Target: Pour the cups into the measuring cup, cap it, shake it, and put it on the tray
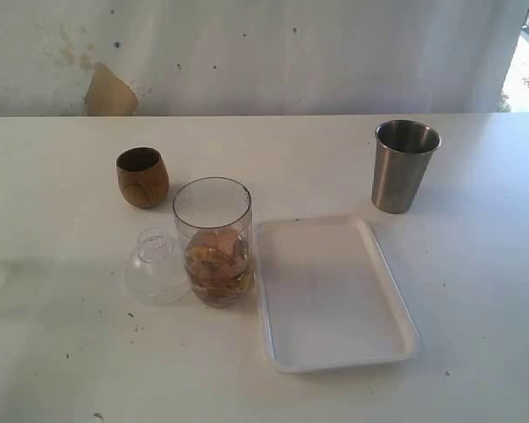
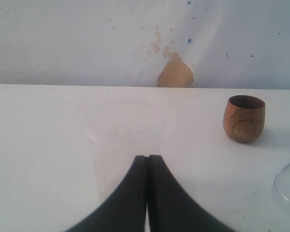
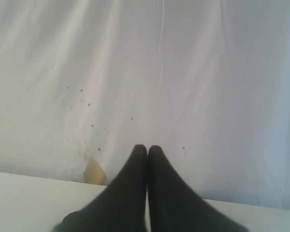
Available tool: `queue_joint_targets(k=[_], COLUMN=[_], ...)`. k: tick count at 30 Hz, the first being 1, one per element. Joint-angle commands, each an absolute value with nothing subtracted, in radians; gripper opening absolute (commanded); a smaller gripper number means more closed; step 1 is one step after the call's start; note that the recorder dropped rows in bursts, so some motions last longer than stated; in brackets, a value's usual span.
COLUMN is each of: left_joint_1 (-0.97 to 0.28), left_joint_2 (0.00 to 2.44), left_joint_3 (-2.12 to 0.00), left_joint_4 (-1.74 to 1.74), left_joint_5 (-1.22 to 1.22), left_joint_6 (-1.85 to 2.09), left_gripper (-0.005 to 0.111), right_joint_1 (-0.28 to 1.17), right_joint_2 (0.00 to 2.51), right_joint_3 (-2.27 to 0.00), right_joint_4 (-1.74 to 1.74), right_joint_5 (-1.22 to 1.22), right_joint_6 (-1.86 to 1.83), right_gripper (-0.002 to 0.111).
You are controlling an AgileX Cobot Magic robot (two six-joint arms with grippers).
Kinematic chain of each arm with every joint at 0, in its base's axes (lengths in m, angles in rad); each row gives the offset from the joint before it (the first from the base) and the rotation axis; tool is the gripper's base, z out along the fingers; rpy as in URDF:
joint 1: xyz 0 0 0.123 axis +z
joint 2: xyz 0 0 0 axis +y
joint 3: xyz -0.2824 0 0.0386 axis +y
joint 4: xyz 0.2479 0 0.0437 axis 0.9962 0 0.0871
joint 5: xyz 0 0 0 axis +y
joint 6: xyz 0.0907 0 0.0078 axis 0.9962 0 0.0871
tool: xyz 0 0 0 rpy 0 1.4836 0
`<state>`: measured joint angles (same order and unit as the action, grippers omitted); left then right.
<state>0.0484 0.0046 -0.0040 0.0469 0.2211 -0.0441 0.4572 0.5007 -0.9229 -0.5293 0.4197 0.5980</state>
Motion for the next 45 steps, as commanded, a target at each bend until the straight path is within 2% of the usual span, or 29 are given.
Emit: queue_joint_targets(k=[1, 10, 31, 35, 37, 45], left_joint_1=[0.049, 0.049, 0.049, 0.049, 0.049, 0.049], left_joint_2=[0.000, 0.000, 0.000, 0.000, 0.000, 0.000], left_joint_3=[0.000, 0.000, 0.000, 0.000, 0.000, 0.000], left_joint_4=[0.046, 0.046, 0.046, 0.046, 0.046, 0.046], left_joint_5=[0.211, 0.211, 0.211, 0.211, 0.211, 0.211], left_joint_6=[-0.045, -0.045, -0.045, -0.045, -0.045, -0.045], left_gripper=[0.000, 0.000, 0.000, 0.000, 0.000, 0.000], right_joint_1=[0.459, 0.459, 0.434, 0.377, 0.349, 0.226], right_joint_2=[0.427, 0.329, 0.286, 0.225, 0.191, 0.047], right_joint_3=[-0.917, -0.917, -0.906, -0.751, -0.683, -0.468], right_joint_4=[-0.513, -0.513, -0.540, -0.538, -0.521, -0.216], right_joint_5=[0.447, 0.447, 0.454, 0.148, 0.071, 0.065], right_joint_6=[0.578, 0.578, 0.604, 0.299, 0.190, -0.264], right_gripper=[0.000, 0.000, 0.000, 0.000, 0.000, 0.000])
